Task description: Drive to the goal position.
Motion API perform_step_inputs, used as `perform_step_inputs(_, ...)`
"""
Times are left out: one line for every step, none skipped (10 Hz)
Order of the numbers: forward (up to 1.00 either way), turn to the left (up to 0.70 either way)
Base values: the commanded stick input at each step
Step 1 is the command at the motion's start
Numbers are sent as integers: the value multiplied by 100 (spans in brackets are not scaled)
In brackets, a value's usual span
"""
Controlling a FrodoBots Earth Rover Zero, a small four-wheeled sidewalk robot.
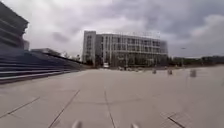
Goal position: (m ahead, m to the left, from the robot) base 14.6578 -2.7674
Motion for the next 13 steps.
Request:
perform_step_inputs(85,0)
perform_step_inputs(85,0)
perform_step_inputs(85,0)
perform_step_inputs(85,0)
perform_step_inputs(85,0)
perform_step_inputs(85,0)
perform_step_inputs(85,0)
perform_step_inputs(85,-7)
perform_step_inputs(85,-16)
perform_step_inputs(85,-18)
perform_step_inputs(85,-5)
perform_step_inputs(85,0)
perform_step_inputs(85,0)
